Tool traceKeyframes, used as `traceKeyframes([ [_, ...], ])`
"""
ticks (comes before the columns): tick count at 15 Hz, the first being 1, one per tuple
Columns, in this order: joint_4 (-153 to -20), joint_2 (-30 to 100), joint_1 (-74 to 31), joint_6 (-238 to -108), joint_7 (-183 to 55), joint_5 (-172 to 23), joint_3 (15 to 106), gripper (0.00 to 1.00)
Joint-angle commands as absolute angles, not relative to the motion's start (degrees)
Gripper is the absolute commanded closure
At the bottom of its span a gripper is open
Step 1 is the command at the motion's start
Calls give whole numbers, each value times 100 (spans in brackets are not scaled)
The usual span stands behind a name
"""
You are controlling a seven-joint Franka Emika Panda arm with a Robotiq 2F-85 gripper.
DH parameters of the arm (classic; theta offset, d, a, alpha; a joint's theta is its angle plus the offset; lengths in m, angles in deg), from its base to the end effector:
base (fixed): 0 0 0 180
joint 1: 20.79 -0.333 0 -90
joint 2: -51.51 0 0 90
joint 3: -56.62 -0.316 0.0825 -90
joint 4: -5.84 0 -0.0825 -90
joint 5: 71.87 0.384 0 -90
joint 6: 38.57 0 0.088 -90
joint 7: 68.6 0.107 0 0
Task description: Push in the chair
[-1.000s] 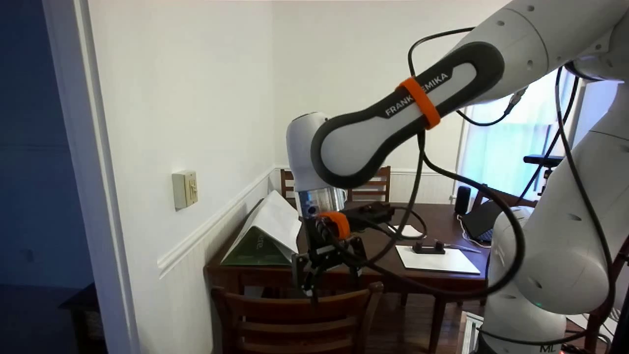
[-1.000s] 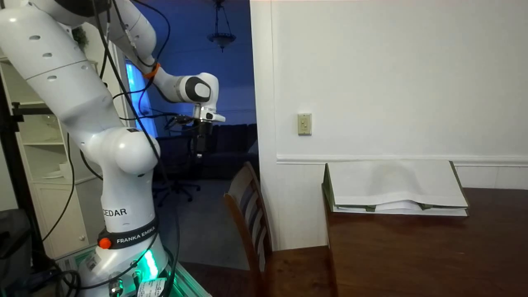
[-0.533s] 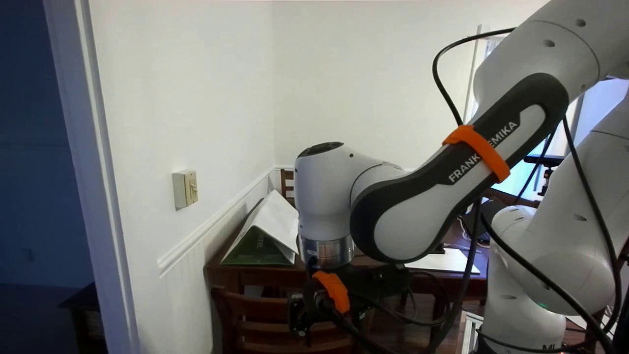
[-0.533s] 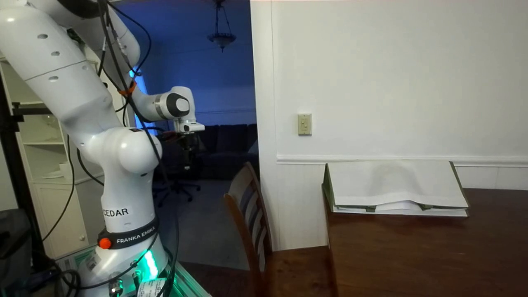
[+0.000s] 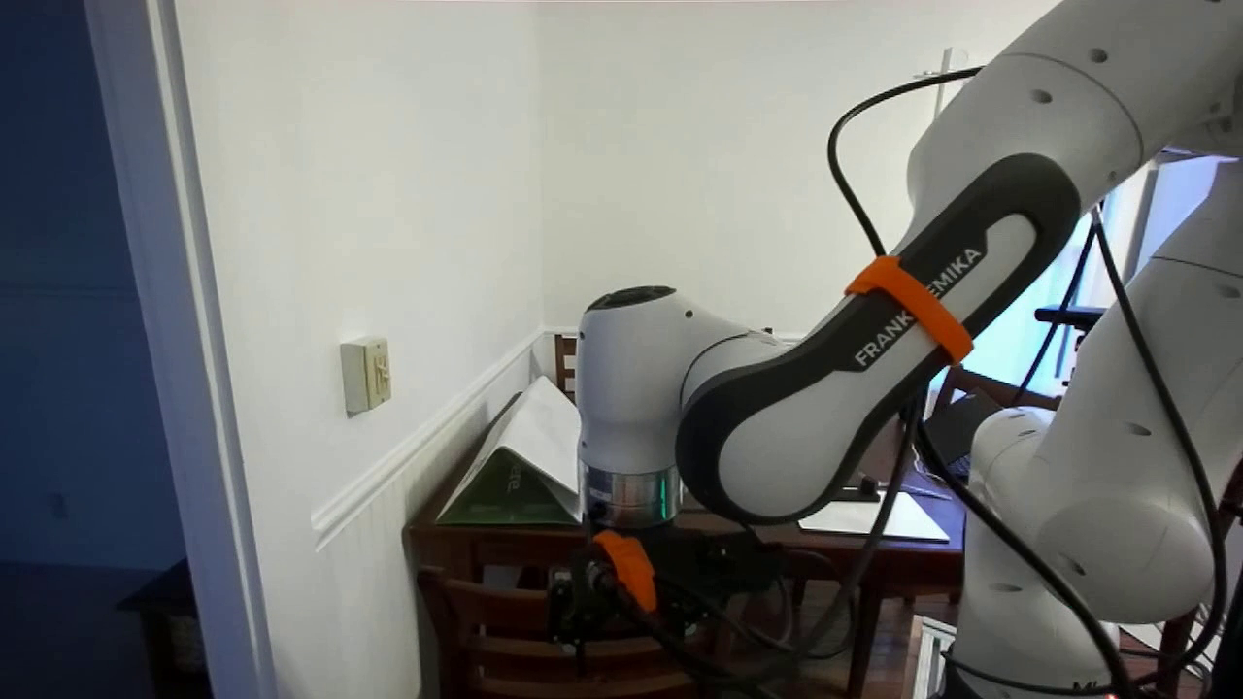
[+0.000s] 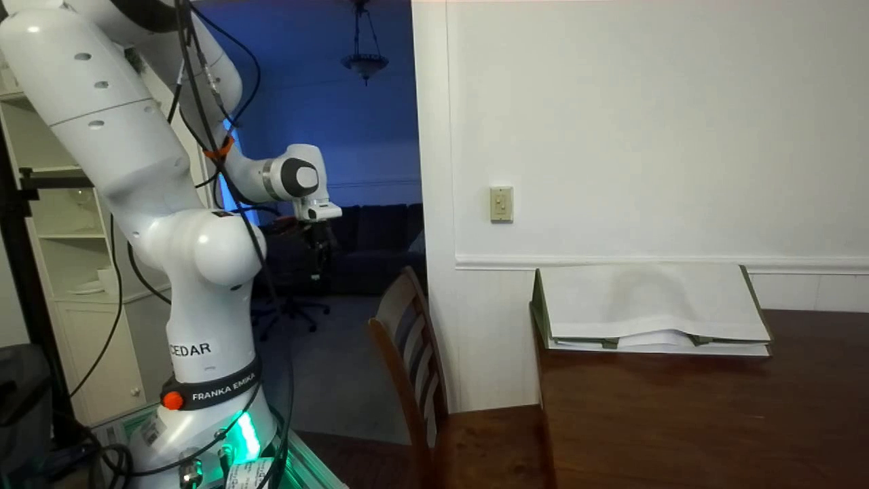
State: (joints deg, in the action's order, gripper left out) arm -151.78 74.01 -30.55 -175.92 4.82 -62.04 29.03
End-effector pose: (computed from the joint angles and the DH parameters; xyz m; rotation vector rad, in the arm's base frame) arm 0.3069 0.2187 0.3237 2.8741 -1.1936 0.0867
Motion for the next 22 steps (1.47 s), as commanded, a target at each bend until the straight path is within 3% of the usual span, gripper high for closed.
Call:
traceKeyframes([
  [1,-14972,6618,-2776,-18415,1112,-6617,2998,26],
  [3,-14895,6308,-2641,-18690,1432,-6923,3053,30],
  [11,-14481,5477,-2549,-18894,2709,-8676,3507,87],
  [13,-14369,5329,-2579,-18884,3031,-9157,3691,95],
  [16,-14215,5103,-2655,-18874,3278,-9610,3975,99],
  [18,-14123,4944,-2707,-18878,3318,-9737,4149,93],
  [22,-13974,4696,-2829,-18903,3359,-9933,4493,93],
])
